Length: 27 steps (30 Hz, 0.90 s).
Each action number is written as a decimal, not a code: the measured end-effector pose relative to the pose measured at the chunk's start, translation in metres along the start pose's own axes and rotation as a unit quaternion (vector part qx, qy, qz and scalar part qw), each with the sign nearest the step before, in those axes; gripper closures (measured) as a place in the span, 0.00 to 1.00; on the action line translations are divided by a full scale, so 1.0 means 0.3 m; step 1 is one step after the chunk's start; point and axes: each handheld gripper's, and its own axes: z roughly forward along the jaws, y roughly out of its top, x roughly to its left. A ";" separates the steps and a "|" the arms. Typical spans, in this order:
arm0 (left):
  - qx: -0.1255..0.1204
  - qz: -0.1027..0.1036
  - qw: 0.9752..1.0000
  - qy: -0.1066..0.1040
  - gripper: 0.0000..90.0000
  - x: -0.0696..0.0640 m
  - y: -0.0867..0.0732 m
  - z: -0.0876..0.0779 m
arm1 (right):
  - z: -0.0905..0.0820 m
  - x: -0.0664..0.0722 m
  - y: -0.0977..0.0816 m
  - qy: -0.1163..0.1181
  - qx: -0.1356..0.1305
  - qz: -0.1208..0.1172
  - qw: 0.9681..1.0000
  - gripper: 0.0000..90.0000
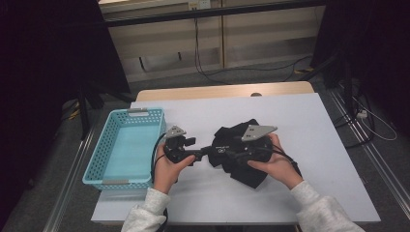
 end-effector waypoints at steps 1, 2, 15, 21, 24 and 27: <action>-0.001 -0.001 1.000 0.001 0.25 0.001 -0.002 -0.003 | 0.018 0.005 0.001 0.001 0.006 -0.006 1.000 0.46; 0.001 -0.002 1.000 0.001 0.25 0.002 -0.003 -0.005 | 0.035 0.009 0.001 0.000 0.012 -0.008 1.000 0.47; 0.007 -0.001 1.000 -0.004 0.25 -0.003 -0.011 0.005 | 0.026 -0.085 -0.042 -0.039 0.043 0.039 0.998 0.99; 0.011 0.005 1.000 -0.015 0.26 -0.018 -0.008 0.019 | -0.098 -0.161 -0.067 -0.068 0.008 0.075 0.995 0.99; 0.017 0.006 1.000 -0.025 0.28 -0.027 -0.009 0.033 | -0.153 -0.198 -0.098 -0.086 -0.001 0.096 0.992 0.99; 0.020 0.010 0.999 -0.031 0.28 -0.039 -0.008 0.046 | -0.184 -0.227 -0.131 -0.102 0.001 0.115 0.988 0.99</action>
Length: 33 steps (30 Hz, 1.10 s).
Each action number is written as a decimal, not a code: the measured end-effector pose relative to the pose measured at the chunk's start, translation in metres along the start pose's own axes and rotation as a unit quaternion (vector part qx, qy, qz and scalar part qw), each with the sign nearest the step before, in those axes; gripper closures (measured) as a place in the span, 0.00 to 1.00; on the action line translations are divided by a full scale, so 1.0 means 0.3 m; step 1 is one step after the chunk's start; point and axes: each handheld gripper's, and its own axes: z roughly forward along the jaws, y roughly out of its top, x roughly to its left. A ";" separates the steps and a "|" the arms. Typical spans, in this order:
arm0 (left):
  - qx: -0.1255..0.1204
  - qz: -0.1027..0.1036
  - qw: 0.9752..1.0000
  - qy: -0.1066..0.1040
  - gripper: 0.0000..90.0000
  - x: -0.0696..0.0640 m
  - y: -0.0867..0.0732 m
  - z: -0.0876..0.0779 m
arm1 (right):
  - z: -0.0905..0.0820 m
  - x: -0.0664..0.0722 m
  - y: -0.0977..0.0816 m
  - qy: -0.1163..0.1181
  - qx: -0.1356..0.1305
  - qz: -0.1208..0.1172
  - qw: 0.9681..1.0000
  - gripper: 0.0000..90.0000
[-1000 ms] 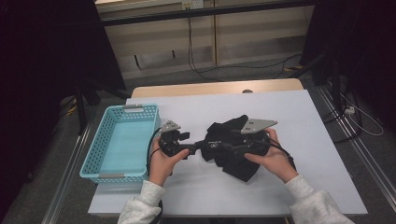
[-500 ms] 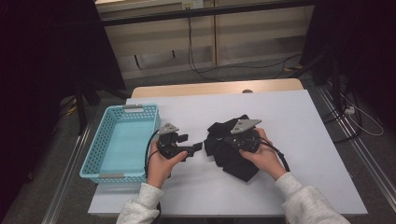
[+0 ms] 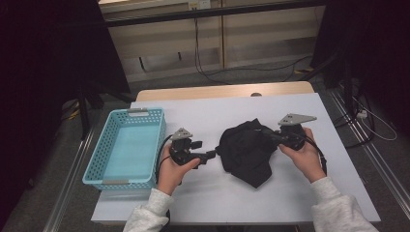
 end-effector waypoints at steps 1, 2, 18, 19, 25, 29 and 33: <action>0.001 0.002 1.000 -0.002 0.28 -0.003 0.000 0.005 | -0.003 -0.012 -0.008 -0.006 0.002 0.005 1.000 0.99; 0.004 0.001 1.000 -0.004 0.28 -0.008 0.000 0.010 | -0.005 -0.021 -0.016 -0.010 0.003 0.010 1.000 0.99; 0.046 0.005 0.999 -0.020 0.41 -0.036 -0.041 0.103 | -0.024 -0.056 -0.060 -0.014 0.014 0.023 1.000 0.99; 0.049 0.006 0.999 -0.017 0.42 -0.035 -0.044 0.108 | -0.026 -0.050 -0.058 -0.012 0.016 0.019 1.000 0.99; 0.067 0.008 0.998 -0.016 0.48 -0.035 -0.056 0.137 | -0.022 -0.022 -0.057 -0.016 0.027 -0.005 0.999 0.99; 0.074 0.008 0.997 -0.018 0.52 -0.043 -0.064 0.160 | -0.033 -0.033 -0.061 -0.010 0.017 0.014 1.000 0.99; 0.078 0.005 0.997 -0.029 0.59 -0.053 -0.065 0.175 | -0.033 -0.031 -0.062 -0.010 0.018 0.013 1.000 0.99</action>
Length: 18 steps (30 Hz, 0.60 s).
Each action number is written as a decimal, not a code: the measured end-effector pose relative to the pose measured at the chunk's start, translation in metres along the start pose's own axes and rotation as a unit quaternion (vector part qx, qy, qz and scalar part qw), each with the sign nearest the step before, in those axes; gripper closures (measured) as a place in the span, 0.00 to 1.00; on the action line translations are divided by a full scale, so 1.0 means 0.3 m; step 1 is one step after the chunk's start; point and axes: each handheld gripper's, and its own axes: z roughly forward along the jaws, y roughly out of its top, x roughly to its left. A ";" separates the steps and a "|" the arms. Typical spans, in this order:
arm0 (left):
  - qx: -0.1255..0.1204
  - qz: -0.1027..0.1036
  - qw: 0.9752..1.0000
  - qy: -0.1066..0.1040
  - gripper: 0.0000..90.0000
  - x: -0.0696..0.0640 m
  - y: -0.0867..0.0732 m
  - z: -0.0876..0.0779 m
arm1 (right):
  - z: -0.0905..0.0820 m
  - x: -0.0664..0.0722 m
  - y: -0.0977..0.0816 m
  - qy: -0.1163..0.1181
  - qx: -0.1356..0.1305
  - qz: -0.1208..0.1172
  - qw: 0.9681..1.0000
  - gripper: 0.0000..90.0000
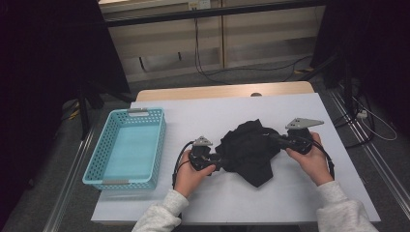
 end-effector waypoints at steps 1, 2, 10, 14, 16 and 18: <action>0.000 -0.006 1.000 -0.006 0.61 -0.004 0.000 0.004 | 0.001 0.001 0.000 0.000 0.000 -0.001 1.000 0.99; 0.003 -0.009 1.000 -0.015 0.64 -0.008 0.000 0.008 | 0.001 0.003 0.000 0.001 0.002 0.001 1.000 0.99; 0.024 -0.002 1.000 -0.016 0.96 -0.041 0.017 0.040 | -0.006 0.010 0.003 0.008 -0.003 0.000 1.000 0.99; 0.017 -0.010 1.000 -0.001 0.98 -0.013 0.042 0.010 | -0.007 0.014 0.000 0.018 -0.006 0.006 1.000 0.99; -0.009 -0.028 1.000 0.009 0.98 0.025 0.066 -0.035 | -0.005 0.022 -0.002 0.029 -0.002 0.006 1.000 0.99; -0.031 -0.043 0.998 0.020 0.98 0.063 0.080 -0.083 | -0.001 0.035 -0.001 0.036 -0.002 0.002 0.999 0.99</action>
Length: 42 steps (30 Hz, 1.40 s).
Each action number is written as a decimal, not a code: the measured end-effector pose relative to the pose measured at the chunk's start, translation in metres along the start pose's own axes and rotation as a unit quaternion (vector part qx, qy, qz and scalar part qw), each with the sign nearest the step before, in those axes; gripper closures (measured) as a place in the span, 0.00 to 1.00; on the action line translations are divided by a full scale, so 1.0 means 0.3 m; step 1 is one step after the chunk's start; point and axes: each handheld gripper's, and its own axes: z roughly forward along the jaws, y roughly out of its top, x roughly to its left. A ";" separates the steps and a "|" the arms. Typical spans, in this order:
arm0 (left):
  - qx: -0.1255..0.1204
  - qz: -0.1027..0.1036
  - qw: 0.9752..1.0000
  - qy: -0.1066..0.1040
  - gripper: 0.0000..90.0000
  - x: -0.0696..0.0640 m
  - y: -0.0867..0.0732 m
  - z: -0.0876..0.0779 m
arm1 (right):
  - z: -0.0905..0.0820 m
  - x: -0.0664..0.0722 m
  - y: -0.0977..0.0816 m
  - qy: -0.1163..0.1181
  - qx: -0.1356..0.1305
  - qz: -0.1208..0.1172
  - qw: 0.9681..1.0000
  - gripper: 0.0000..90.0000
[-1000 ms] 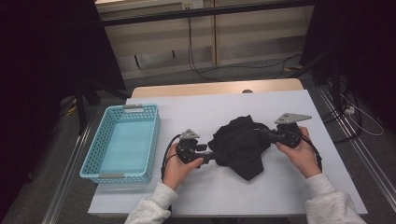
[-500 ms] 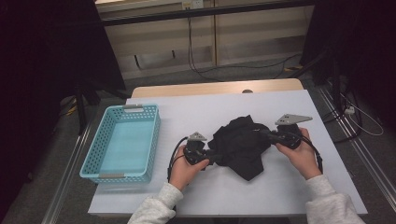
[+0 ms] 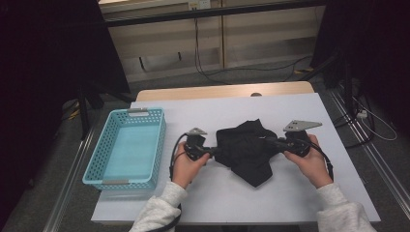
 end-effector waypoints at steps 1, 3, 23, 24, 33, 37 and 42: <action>-0.007 -0.006 1.000 0.006 0.98 0.016 0.006 -0.021 | 0.003 0.008 0.002 0.006 0.000 0.000 1.000 0.99; -0.024 -0.015 0.999 0.016 0.98 0.043 0.012 -0.048 | 0.011 0.026 0.007 0.018 -0.001 -0.002 1.000 0.99; -0.043 0.042 0.998 -0.003 0.33 -0.076 0.005 -0.043 | 0.035 0.034 0.006 0.001 0.007 -0.006 1.000 0.99; -0.043 0.044 0.998 -0.006 0.32 -0.085 0.002 -0.041 | 0.036 0.035 0.006 0.000 0.007 -0.009 1.000 0.99; -0.045 0.047 0.998 0.010 0.26 -0.077 -0.005 -0.068 | 0.046 0.039 0.001 0.001 0.013 -0.006 1.000 0.99; -0.043 0.053 0.998 0.001 0.24 -0.091 -0.004 -0.070 | 0.039 0.034 0.004 0.002 0.002 0.001 1.000 0.99; -0.044 0.061 0.997 -0.010 0.24 -0.125 0.001 -0.064 | 0.036 0.026 0.001 0.004 0.001 0.004 1.000 0.99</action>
